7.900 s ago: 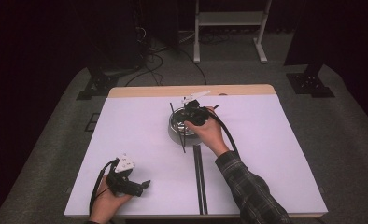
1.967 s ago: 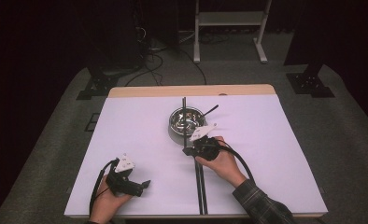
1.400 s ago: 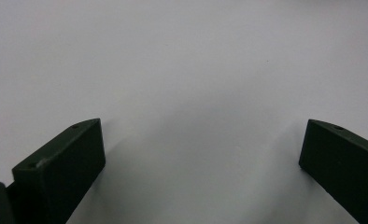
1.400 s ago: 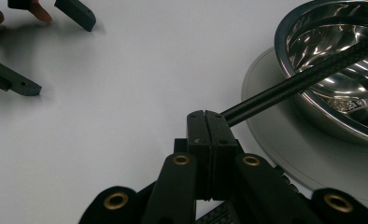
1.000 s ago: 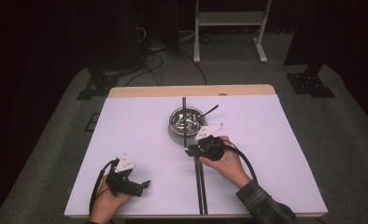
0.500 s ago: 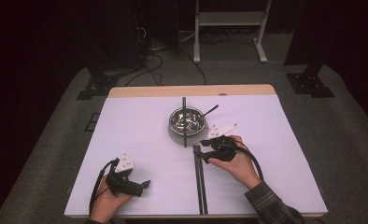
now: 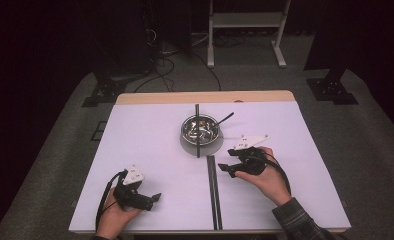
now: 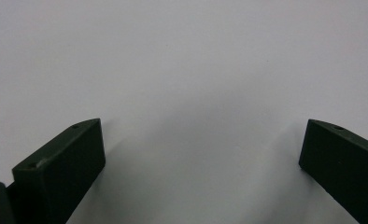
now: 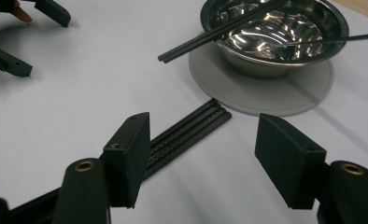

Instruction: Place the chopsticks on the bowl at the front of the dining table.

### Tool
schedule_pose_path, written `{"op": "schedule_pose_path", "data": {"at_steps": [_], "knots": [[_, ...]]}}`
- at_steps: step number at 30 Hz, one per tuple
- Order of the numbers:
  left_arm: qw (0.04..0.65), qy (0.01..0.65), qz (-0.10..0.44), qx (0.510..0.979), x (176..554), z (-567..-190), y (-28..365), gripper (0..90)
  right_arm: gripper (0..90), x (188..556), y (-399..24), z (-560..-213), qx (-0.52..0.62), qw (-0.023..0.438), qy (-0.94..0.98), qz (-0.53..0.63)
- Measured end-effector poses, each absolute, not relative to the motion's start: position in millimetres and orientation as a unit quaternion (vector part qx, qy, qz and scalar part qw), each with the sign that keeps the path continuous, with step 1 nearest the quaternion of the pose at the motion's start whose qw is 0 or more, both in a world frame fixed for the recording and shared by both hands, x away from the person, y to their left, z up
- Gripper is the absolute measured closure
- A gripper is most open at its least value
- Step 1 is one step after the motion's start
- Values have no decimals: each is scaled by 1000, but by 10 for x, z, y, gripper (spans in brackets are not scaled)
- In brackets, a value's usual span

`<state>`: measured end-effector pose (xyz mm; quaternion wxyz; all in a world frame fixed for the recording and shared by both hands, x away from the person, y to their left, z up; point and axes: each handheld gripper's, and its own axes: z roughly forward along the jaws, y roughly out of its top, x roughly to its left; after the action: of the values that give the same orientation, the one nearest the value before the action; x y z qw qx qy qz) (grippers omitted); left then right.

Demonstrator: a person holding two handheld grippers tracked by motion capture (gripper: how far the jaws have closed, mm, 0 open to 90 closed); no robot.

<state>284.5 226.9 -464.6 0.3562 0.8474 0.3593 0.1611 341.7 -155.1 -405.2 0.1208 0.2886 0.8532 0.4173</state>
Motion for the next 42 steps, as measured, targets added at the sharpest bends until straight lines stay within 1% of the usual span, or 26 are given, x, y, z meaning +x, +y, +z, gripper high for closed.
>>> {"op": "schedule_pose_path", "data": {"at_steps": [19, 35, 42], "knots": [[356, 359, 161, 847, 2844, -4646, 2268, 0, 323, 3241, -2061, -4119, 330, 142, 834, 418], [356, 359, 161, 847, 2844, -4645, 2269, 0, 323, 3040, -2318, -4232, 347, 163, 826, 412], [356, 359, 161, 847, 2844, -4646, 2269, 0, 257, 2918, -2484, -4341, 363, 179, 822, 402]]}}
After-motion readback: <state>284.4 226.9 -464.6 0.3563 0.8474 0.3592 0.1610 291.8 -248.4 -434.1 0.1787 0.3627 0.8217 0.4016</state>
